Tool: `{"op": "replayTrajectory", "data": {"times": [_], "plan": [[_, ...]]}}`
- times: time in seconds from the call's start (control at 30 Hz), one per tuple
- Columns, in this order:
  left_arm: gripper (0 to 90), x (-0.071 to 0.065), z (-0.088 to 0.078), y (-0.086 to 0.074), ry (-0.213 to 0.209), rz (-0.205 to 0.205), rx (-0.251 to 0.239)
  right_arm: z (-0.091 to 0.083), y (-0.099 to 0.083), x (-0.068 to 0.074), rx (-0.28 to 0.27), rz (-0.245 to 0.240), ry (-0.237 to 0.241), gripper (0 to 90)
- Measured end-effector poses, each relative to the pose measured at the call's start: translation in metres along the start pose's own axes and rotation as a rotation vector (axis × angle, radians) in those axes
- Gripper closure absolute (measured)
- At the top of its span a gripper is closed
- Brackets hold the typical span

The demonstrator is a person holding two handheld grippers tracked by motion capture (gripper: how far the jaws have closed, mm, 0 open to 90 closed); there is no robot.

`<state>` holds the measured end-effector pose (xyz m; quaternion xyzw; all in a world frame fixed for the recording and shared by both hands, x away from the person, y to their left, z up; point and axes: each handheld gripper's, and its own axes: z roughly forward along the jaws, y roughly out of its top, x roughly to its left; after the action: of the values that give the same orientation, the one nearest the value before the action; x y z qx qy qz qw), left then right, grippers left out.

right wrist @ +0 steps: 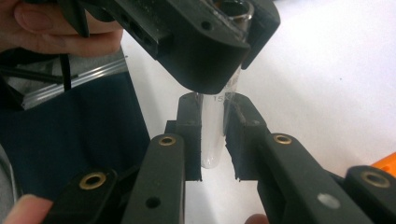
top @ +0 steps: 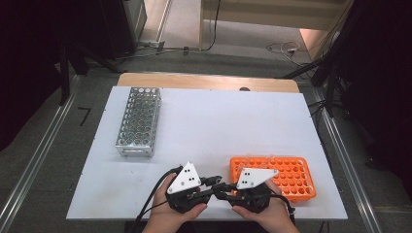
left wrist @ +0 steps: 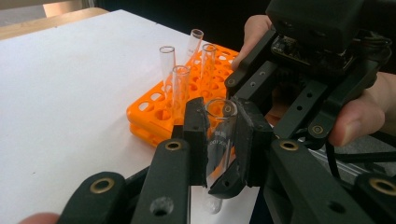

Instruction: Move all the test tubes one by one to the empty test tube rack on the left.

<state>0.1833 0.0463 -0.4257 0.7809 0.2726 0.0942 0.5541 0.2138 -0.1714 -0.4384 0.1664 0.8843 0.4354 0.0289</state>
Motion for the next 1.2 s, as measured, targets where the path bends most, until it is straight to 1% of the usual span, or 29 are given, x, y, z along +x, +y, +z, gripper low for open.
{"op": "replayTrajectory", "data": {"times": [0.07, 0.1, 0.13, 0.17, 0.27, 0.3, 0.33, 0.37, 0.47, 0.5, 0.53, 0.6, 0.73, 0.8, 0.97, 1.03, 1.1, 1.2], "plan": [[74.8, 0.001, -0.002, 0.0, 0.001, -0.006, -0.004, 0.0, 0.0, 0.0, 0.0, 0.007, 0.0, 71.9], [74.8, 0.002, -0.004, 0.001, 0.011, 0.0, -0.007, -0.001, -0.001, -0.001, -0.005, 0.017, 0.0, 65.7], [74.7, 0.004, -0.008, 0.002, 0.026, -0.006, -0.019, -0.003, -0.002, -0.001, -0.012, 0.02, -0.004, 63.5], [74.8, 0.004, -0.008, 0.002, 0.026, -0.006, -0.019, -0.005, -0.002, -0.002, -0.021, 0.023, -0.001, 60.7], [74.8, 0.011, -0.018, 0.004, 0.057, -0.008, -0.035, -0.014, -0.003, -0.005, -0.068, 0.038, -0.02, 50.4], [74.8, 0.011, -0.018, 0.004, 0.057, -0.008, -0.035, -0.017, -0.003, -0.007, -0.086, 0.043, -0.025, 46.8], [74.8, 0.015, -0.023, 0.004, 0.075, -0.013, -0.042, -0.021, -0.004, -0.008, -0.096, 0.049, -0.039, 43.3], [74.9, 0.015, -0.023, 0.004, 0.075, -0.013, -0.042, -0.021, -0.004, -0.008, -0.096, 0.049, -0.039, 43.3], [74.8, 0.021, -0.03, 0.004, 0.097, -0.022, -0.051, -0.03, -0.006, -0.014, -0.125, 0.068, -0.059, 34.4], [74.9, 0.024, -0.033, 0.005, 0.106, -0.025, -0.054, -0.037, -0.008, -0.018, -0.146, 0.079, -0.076, 29.1], [74.9, 0.026, -0.034, 0.005, 0.107, -0.029, -0.059, -0.037, -0.008, -0.018, -0.146, 0.079, -0.076, 29.1], [74.9, 0.03, -0.039, 0.006, 0.128, -0.033, -0.065, -0.044, -0.009, -0.021, -0.164, 0.092, -0.096, 23.8], [74.9, 0.044, -0.049, 0.01, 0.168, -0.042, -0.088, -0.054, -0.014, -0.024, -0.186, 0.096, -0.119, 15.4], [74.9, 0.052, -0.054, 0.013, 0.187, -0.043, -0.093, -0.06, -0.017, -0.027, -0.198, 0.115, -0.132, 12.3], [74.9, 0.073, -0.063, 0.021, 0.234, -0.056, -0.119, -0.074, -0.026, -0.036, -0.219, 0.141, -0.168, 1.2], [74.9, 0.08, -0.066, 0.023, 0.249, -0.058, -0.123, -0.078, -0.029, -0.039, -0.225, 0.145, -0.179, 0.0], [74.9, 0.09, -0.069, 0.024, 0.277, -0.057, -0.124, -0.083, -0.032, -0.042, -0.231, 0.152, -0.198, 0.0], [74.9, 0.104, -0.073, 0.025, 0.309, -0.061, -0.129, -0.09, -0.037, -0.047, -0.244, 0.158, -0.212, 0.0]]}}
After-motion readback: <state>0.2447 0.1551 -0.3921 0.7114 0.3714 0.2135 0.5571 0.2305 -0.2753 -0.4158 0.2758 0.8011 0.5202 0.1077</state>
